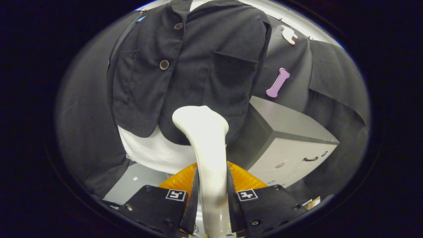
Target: Iron the clothes twice with a garment steamer, once on the left side and once on the right side.
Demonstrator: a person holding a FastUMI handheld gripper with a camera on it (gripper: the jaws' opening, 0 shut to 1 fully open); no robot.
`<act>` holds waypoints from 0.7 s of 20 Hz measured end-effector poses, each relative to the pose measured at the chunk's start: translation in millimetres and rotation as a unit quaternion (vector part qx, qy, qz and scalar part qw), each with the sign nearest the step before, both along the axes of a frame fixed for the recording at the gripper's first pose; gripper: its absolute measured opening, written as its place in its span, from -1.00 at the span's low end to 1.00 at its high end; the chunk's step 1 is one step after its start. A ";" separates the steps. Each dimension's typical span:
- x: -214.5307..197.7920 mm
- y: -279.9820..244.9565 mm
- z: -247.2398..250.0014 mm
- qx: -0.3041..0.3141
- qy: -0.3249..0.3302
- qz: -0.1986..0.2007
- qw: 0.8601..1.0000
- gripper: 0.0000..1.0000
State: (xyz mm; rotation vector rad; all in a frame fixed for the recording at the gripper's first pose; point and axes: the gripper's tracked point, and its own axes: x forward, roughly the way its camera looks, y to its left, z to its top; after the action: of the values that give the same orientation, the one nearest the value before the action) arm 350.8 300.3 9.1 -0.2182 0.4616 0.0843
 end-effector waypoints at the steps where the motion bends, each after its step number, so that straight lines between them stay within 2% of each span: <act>1: -0.2 0.8 -6.7 -0.001 0.006 0.003 1.000 -0.15; 7: -2.3 1.1 -20.6 -0.004 0.023 0.008 1.000 -0.14; 14: -22.7 -1.2 17.1 0.014 0.007 0.011 1.000 -0.15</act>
State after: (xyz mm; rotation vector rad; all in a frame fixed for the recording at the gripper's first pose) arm 328.2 299.1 26.2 -0.1953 0.4722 0.1137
